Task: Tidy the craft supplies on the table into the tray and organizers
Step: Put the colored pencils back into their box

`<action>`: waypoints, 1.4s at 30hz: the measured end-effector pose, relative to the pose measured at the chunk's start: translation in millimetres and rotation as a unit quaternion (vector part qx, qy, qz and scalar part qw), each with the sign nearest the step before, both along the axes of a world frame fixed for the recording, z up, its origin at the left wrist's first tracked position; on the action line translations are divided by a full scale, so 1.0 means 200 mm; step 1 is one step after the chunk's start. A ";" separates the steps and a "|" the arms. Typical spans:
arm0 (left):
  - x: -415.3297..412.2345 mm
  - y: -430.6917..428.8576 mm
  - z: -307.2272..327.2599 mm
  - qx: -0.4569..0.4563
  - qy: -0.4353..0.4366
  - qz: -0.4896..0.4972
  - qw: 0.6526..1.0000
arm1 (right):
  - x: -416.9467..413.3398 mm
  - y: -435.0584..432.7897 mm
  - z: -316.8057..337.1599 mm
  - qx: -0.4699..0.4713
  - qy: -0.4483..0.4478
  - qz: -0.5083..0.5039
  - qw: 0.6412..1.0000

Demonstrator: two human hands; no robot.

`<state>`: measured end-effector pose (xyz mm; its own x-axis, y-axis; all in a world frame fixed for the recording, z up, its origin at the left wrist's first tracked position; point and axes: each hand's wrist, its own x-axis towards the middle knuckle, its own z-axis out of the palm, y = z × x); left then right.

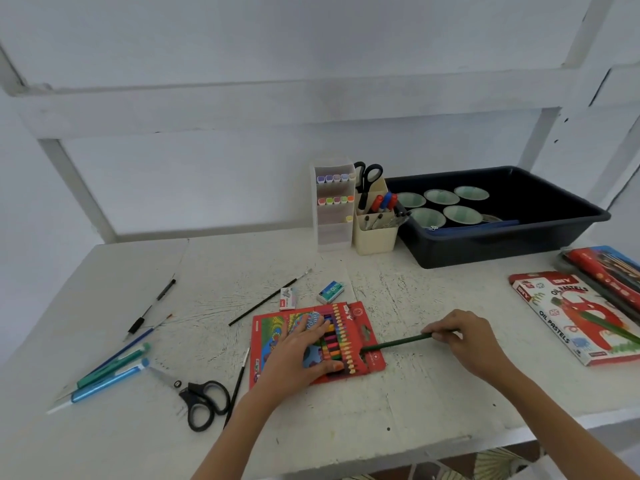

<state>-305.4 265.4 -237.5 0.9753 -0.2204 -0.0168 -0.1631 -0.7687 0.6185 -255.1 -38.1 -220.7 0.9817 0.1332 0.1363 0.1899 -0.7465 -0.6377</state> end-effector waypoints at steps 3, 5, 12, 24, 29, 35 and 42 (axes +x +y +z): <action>-0.01 -0.01 0.02 -0.003 0.005 0.002 1.000 | -0.01 -0.01 -0.03 0.023 -0.013 -0.005 1.000; -0.01 -0.02 0.03 -0.006 0.010 0.009 1.000 | -0.02 -0.02 -0.03 0.027 -0.003 0.008 1.000; -0.01 -0.02 0.04 -0.012 0.020 0.012 1.000 | -0.01 -0.05 -0.04 0.040 0.024 0.036 0.998; 0.01 -0.04 0.03 -0.033 -0.006 0.069 0.997 | 0.07 -0.01 0.03 0.024 0.010 0.067 0.997; 0.00 -0.07 0.04 -0.057 -0.013 0.115 0.992 | 0.07 0.03 0.03 0.005 0.011 0.072 0.997; 0.00 -0.07 0.04 -0.058 -0.012 0.110 0.992 | 0.02 0.13 0.00 0.000 0.027 0.084 0.996; 0.02 -0.07 0.05 -0.034 0.003 0.094 0.995 | -0.05 0.31 -0.01 -0.039 -0.005 0.108 0.993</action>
<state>-302.3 252.2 -227.4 0.9993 -0.0344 -0.0141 -0.0161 -0.7413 0.6709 -265.5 23.9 -222.5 0.9276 0.3512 0.1273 0.3574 -0.7353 -0.5758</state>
